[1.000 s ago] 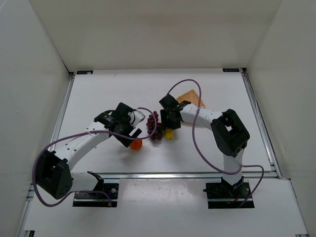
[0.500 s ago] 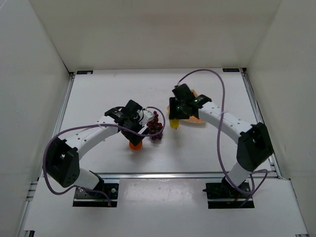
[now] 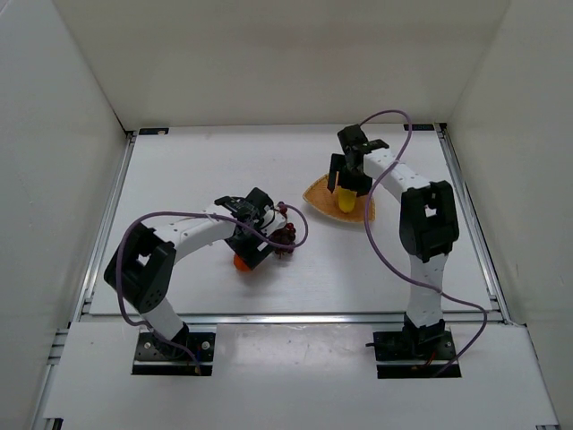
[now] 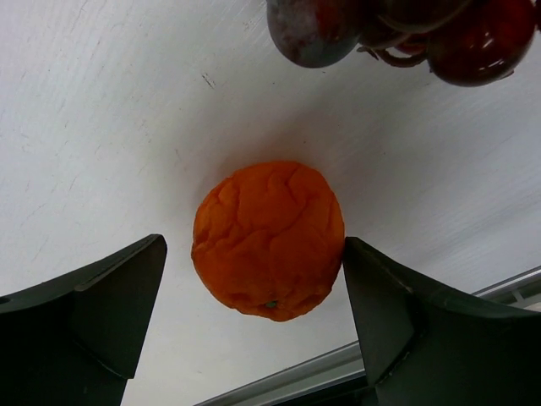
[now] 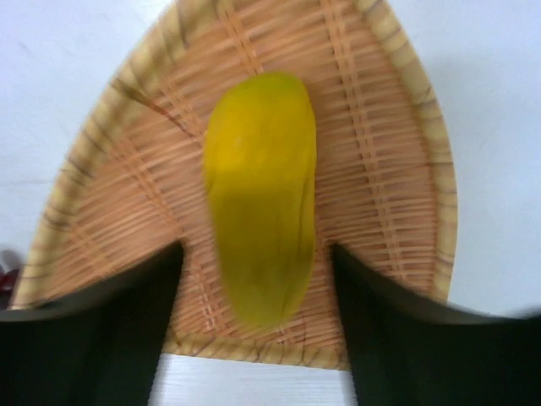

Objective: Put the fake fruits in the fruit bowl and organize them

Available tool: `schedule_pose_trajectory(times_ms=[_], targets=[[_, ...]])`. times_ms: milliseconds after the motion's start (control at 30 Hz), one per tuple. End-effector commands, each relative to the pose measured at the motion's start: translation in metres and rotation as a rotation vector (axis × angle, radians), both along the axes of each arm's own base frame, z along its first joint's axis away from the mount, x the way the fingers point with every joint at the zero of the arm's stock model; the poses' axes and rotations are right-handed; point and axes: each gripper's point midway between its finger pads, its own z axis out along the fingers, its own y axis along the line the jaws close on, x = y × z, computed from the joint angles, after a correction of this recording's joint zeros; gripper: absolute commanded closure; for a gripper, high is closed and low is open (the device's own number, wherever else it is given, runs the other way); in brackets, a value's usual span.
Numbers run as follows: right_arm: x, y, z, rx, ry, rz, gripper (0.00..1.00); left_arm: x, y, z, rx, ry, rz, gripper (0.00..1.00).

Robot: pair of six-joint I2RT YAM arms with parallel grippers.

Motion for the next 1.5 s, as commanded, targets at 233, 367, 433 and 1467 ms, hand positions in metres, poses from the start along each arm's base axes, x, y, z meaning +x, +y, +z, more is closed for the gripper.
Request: schedule_pose_trajectory(times_ms=[233,367,433,1467], targets=[[-0.011,0.002,0.061,0.045,-0.094,0.031,0.14,0.003,-0.018,0.008,-0.067,0.006,-0.015,0.46],[-0.016,-0.008,0.088,0.063,-0.165,-0.007,0.14,0.0,-0.012,0.019,-0.053,-0.006,-0.029,0.63],[-0.028,-0.013,0.094,0.072,-0.179,-0.03,0.14,0.008,-0.009,0.036,-0.045,-0.058,-0.029,0.68],[-0.125,-0.134,0.086,-0.021,-0.339,-0.321,0.1,0.175,-0.261,0.13,-0.392,-0.485,-0.132,0.0]])
